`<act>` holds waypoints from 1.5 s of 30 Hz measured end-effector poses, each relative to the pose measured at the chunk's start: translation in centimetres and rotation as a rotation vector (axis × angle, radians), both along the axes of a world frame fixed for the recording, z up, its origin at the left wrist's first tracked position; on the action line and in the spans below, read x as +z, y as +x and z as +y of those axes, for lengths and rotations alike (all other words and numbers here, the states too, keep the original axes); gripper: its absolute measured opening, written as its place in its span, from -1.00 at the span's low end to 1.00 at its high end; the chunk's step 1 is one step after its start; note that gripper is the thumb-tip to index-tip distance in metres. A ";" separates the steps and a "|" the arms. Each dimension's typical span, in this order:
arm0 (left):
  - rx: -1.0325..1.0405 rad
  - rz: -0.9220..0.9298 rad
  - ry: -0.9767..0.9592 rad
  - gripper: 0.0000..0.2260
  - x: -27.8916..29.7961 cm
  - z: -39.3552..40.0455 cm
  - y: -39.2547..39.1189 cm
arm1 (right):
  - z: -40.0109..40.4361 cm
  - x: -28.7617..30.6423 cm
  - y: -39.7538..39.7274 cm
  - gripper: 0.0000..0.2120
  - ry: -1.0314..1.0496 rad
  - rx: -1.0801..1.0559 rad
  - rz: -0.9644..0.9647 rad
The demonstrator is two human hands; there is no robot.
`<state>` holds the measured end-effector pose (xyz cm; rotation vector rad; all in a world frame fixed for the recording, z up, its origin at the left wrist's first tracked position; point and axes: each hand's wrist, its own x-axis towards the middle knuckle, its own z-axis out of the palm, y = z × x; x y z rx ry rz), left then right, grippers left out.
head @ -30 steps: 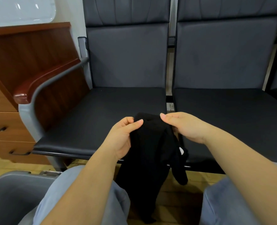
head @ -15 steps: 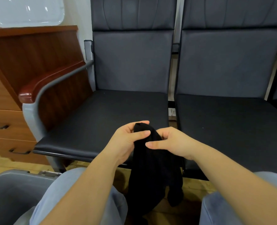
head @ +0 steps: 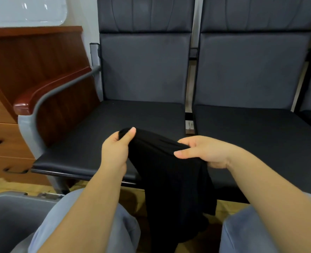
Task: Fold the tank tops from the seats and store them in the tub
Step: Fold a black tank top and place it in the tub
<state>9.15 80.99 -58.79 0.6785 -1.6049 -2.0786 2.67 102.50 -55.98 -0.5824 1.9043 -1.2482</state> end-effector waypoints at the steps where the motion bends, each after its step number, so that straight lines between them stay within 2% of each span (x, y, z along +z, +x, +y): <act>1: 0.052 0.003 0.019 -0.92 0.1 -0.5 0.1 | 0.5 0.4 -0.1 -0.57 0.018 0.017 0.012; 6: 0.276 -0.021 0.171 -0.91 0.4 -2.5 0.6 | 3.1 1.5 -1.2 -0.74 0.187 -0.023 0.177; 9: 0.298 -0.102 0.216 -0.89 0.3 -3.9 0.6 | 4.2 1.6 -1.6 -0.76 0.239 -0.087 0.232; 11: 0.171 -0.196 0.088 -0.94 0.1 -4.0 0.5 | 4.3 1.8 -1.4 -0.73 0.151 -0.113 0.190; 13: 0.014 -0.232 -0.218 -0.97 -0.1 -2.9 0.4 | 3.8 1.8 -0.8 -0.66 0.059 -0.092 0.131; 15: -0.171 -0.140 -0.396 -0.82 -0.3 -0.5 0.6 | 2.7 1.6 -0.1 -0.64 0.012 -0.036 0.108; 17: -0.471 -0.110 -0.361 -0.70 -0.5 1.9 0.9 | 1.7 1.3 0.6 -0.75 0.014 0.026 0.136; 19: -0.759 -0.214 -0.273 -0.57 -0.5 3.4 1.3 | 1.0 1.2 0.9 -0.85 0.032 0.071 0.171; 21: -0.852 -0.307 -0.238 -0.57 0.0 3.5 1.3 | 1.0 1.4 0.8 -0.82 0.057 0.085 0.207; 23: -0.775 -0.296 -0.316 -0.68 0.3 3.2 1.0 | 1.4 1.7 0.4 -0.77 0.105 0.081 0.244; 25: -0.601 -0.203 -0.282 -0.77 0.2 2.6 0.5 | 2.0 1.8 -0.1 -0.80 0.163 0.054 0.272; 29: -0.227 -0.113 -0.183 -0.78 -0.2 0.8 -0.3 | 3.6 2.0 -1.1 -0.82 0.238 -0.028 0.332; 32: -0.061 -0.125 -0.123 -0.74 -0.4 -0.1 -0.4 | 4.2 2.1 -1.3 -0.80 0.225 -0.054 0.311; 34: -0.064 -0.124 -0.034 -0.74 -0.2 -0.2 -0.2 | 4.0 2.0 -1.1 -0.80 0.198 -0.038 0.289; 37: -0.205 -0.095 0.070 -0.74 0.3 0.2 0.1 | 3.4 1.8 -0.4 -0.80 0.119 -0.013 0.257; 39: -0.281 -0.121 0.044 -0.73 0.4 0.5 0.4 | 3.0 1.8 -0.1 -0.79 -0.018 -0.068 0.223; 42: -0.315 -0.170 -0.032 -0.74 -0.1 0.6 0.4 | 2.6 1.8 0.0 -0.89 -0.273 -0.223 0.144; 45: -0.406 -0.196 -0.099 -0.76 -0.2 0.9 0.5 | 2.3 2.0 0.0 -0.88 -0.382 -0.303 0.115</act>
